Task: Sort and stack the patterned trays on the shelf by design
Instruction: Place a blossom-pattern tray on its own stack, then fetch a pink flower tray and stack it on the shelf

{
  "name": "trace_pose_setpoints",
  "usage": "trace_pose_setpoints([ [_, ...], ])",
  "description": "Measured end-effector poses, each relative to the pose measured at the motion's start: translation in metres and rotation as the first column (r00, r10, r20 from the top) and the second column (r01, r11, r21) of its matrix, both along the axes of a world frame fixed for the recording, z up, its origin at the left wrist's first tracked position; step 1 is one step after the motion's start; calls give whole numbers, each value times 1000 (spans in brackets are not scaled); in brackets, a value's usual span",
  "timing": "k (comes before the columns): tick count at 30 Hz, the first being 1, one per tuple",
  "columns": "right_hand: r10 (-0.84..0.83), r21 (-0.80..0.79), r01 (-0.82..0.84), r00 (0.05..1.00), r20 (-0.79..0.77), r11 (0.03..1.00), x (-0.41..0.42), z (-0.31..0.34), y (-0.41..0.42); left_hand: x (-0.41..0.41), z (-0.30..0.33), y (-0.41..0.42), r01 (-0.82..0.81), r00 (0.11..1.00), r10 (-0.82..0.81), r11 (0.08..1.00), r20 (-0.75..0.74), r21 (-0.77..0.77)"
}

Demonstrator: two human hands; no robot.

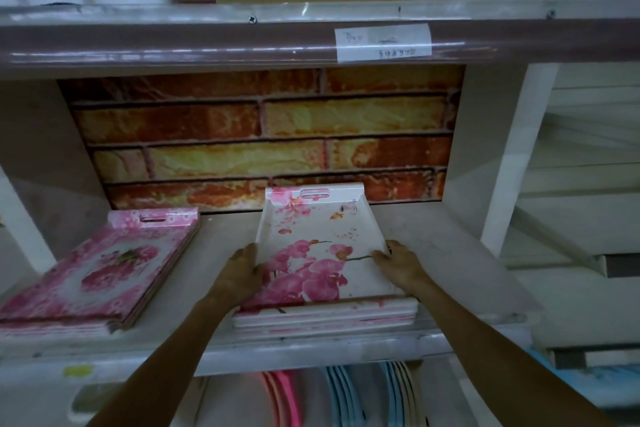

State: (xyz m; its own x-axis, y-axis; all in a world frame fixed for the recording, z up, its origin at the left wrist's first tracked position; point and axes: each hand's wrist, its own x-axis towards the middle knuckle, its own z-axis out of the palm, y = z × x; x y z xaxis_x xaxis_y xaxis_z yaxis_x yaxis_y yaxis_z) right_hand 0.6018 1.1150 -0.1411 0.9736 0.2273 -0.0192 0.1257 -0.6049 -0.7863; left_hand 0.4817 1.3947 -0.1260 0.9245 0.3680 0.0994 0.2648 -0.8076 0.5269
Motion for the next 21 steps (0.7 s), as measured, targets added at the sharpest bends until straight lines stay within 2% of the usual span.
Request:
trace_pose_setpoints([
  [3, -16, 58, 17, 1000, -9, 998, -5, 10, -6, -6, 13, -3, 54, 988, -53, 999, 148, -2],
  [7, -98, 70, 89, 984, 148, 994, -11, 30, -20, -11, 35, -21, 188, 921, -142, 978, 364, -95],
  [10, -134, 189, 90, 963, 234, 978, -19, 45, -35, -15, 49, -43, 324, 863, -166, 907, 476, -270],
  [14, -206, 317, 110, 936, 287, 942, -40, 65, -65, -16, 61, -80, 467, 827, -197, 761, 526, -450],
  [21, -336, 472, 142, 871, 358, 870, -80, 96, -151, -1, 74, -164, 609, 764, -331, 653, 555, -450],
])
